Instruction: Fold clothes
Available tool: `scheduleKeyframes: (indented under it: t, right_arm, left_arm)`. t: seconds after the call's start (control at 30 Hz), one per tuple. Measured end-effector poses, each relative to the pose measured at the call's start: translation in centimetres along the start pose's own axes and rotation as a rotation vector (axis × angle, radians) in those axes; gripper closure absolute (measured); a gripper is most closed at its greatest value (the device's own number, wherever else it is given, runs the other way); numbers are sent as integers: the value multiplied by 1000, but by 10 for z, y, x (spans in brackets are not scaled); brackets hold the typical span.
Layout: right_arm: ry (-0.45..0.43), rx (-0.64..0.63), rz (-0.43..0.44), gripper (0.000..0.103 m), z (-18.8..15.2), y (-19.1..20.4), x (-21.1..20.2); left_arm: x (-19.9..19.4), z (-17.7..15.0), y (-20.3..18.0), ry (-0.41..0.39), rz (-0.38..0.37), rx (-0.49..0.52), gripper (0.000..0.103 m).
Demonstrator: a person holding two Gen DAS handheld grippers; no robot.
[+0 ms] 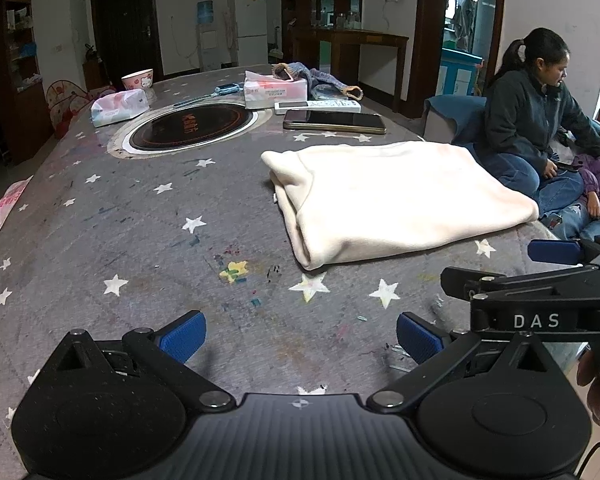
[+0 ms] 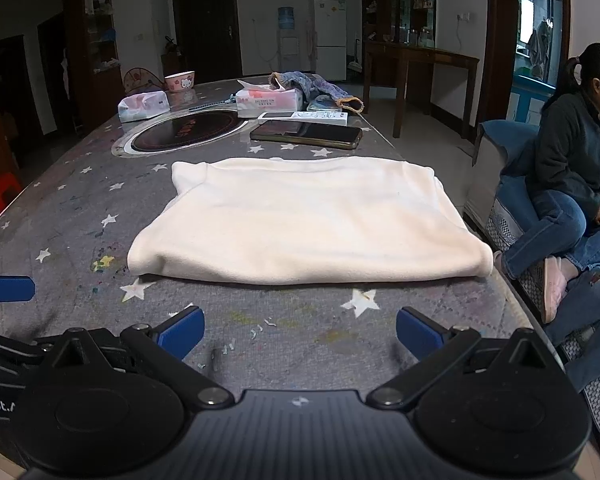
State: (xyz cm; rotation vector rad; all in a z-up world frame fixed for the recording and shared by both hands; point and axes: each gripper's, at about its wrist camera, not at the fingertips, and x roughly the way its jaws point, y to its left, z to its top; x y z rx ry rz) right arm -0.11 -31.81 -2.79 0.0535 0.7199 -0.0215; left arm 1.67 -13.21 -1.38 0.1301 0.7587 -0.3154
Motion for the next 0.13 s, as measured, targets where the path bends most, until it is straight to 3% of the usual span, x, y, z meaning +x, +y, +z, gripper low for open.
scheduleKeyframes:
  t: [0.13]
  right_arm:
    - [2, 0, -1, 0, 0, 0, 0]
  left_arm:
    - [1, -1, 0, 4, 3, -1, 0]
